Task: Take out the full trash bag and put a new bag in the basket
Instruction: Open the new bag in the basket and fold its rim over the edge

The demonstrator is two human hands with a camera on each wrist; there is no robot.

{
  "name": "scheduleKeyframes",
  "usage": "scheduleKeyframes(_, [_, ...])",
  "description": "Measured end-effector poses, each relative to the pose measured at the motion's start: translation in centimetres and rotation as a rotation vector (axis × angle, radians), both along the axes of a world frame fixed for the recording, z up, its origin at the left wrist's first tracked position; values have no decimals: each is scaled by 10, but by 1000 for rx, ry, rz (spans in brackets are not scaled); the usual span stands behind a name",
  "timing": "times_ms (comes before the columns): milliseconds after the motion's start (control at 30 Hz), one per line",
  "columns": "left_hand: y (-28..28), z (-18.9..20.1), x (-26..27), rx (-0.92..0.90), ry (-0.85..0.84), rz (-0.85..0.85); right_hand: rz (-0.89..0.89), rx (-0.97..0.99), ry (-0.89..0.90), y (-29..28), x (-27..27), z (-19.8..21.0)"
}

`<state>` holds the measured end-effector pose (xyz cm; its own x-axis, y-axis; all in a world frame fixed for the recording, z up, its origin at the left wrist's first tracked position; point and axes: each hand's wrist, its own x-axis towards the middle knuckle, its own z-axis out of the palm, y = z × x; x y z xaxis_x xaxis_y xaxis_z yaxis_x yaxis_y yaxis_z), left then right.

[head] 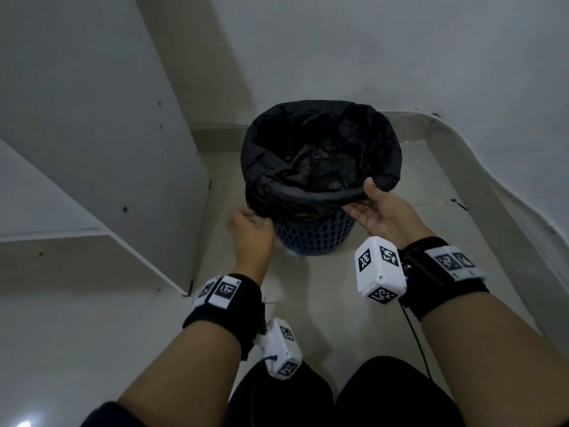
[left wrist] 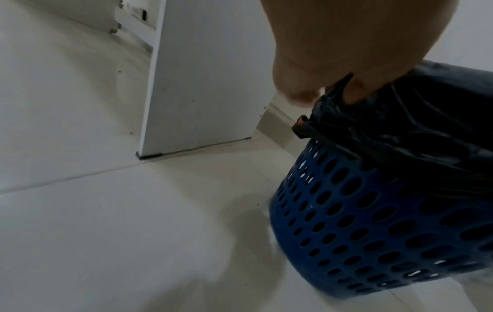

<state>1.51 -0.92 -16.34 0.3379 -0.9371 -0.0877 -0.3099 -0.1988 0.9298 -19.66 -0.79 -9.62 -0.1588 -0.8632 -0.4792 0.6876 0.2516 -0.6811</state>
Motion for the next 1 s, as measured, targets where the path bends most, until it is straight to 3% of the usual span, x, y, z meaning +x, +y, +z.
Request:
scheduleKeyframes(67, [0, 0, -8, 319, 529, -153, -3, 2, 2, -1, -1, -1])
scheduleKeyframes(100, [-1, 4, -12, 369, 734, -199, -2, 4, 8, -1, -1, -1])
scheduleKeyframes(200, [-10, 17, -23, 308, 994, -144, 14, 3, 23, -2, -2, -1])
scheduleKeyframes(433, [-31, 16, -14, 344, 1007, 28, 36, 7, 16, -4, -5, -3])
scheduleKeyframes(700, [-30, 39, -4, 108, 1380, 99, 43, 18, 31, -4, -5, 0])
scheduleKeyframes(800, [-29, 46, -5, 137, 1353, 44, 43, 19, 43, -3, -4, 1])
scheduleKeyframes(1000, [-36, 48, -14, 221, 1390, 217, 38, 23, 44, -2, -5, 2])
